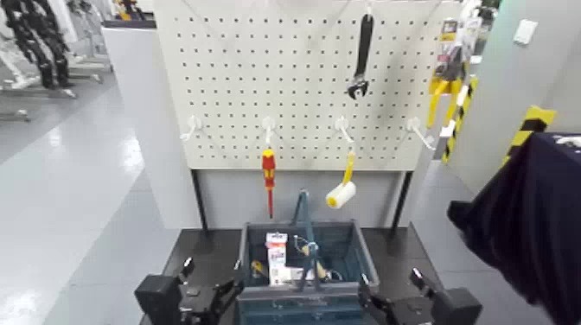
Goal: Put the yellow roller into the crate.
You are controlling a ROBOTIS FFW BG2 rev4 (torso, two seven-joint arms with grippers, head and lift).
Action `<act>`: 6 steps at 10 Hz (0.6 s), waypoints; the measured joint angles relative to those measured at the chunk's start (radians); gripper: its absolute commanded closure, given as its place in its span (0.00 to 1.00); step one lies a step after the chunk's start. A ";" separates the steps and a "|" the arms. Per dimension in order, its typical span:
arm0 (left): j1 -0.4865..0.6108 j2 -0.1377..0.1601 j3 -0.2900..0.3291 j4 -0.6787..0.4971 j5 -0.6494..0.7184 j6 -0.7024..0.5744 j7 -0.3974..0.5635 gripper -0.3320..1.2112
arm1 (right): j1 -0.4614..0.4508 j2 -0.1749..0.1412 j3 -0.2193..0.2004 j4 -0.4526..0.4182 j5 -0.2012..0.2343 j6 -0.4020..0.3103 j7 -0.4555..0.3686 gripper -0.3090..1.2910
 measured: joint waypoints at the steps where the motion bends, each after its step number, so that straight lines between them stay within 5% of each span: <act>1: 0.000 0.000 0.001 0.000 0.000 0.000 0.000 0.33 | 0.000 0.000 -0.001 0.000 0.000 0.000 0.000 0.28; 6: -0.004 0.001 -0.002 0.003 0.000 -0.003 -0.001 0.33 | -0.009 0.001 -0.019 0.007 -0.005 0.012 0.034 0.28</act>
